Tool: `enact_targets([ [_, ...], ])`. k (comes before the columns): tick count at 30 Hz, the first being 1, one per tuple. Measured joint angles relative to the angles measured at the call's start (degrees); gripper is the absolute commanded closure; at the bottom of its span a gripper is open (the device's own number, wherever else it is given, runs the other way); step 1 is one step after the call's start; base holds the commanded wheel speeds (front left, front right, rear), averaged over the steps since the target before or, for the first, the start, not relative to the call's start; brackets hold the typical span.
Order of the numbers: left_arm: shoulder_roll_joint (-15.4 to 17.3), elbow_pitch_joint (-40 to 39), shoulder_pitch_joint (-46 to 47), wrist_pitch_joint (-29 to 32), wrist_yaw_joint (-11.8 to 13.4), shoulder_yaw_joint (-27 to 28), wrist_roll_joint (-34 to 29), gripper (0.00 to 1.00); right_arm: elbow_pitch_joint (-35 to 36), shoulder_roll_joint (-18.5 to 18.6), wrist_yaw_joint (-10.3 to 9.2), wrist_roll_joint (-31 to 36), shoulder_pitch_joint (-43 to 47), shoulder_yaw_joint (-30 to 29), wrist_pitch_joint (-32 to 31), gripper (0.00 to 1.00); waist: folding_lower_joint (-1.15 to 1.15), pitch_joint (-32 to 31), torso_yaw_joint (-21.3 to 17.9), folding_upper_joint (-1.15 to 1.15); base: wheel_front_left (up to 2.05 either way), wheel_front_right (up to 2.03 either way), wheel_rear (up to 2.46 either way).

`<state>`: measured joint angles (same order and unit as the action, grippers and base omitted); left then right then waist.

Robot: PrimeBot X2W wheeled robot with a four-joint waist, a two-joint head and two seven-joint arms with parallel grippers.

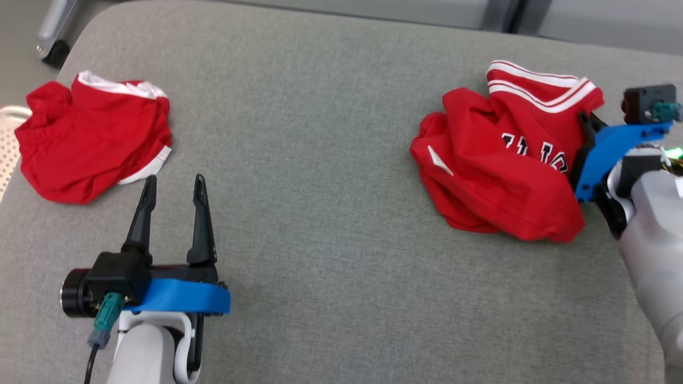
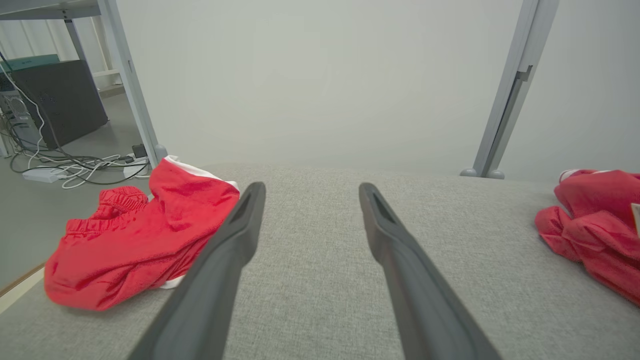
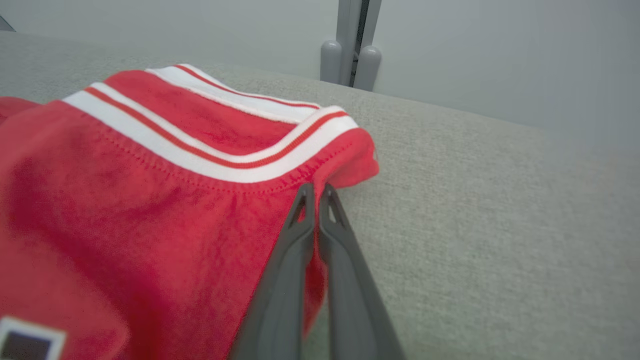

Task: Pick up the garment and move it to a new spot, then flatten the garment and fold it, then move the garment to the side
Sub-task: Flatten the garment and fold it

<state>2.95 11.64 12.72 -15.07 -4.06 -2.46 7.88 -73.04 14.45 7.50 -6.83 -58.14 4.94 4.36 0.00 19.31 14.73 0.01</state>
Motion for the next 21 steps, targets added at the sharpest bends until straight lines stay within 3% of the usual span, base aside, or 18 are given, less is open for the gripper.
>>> enact_targets([
  [9,0.19,-0.30,-3.76,0.00,-0.57,2.79,-0.82,0.00,1.89,3.61,0.00,-3.64,6.26,1.32,9.42,1.00,-0.01,-5.34,-4.34,-0.01,0.00,0.00,0.00],
  [21,0.09,-2.11,-7.89,0.00,-0.44,3.44,-1.43,0.00,12.35,12.76,-0.01,-5.97,14.12,-2.26,10.61,1.00,-0.01,-11.22,-9.31,-0.01,0.00,0.00,0.00],
])
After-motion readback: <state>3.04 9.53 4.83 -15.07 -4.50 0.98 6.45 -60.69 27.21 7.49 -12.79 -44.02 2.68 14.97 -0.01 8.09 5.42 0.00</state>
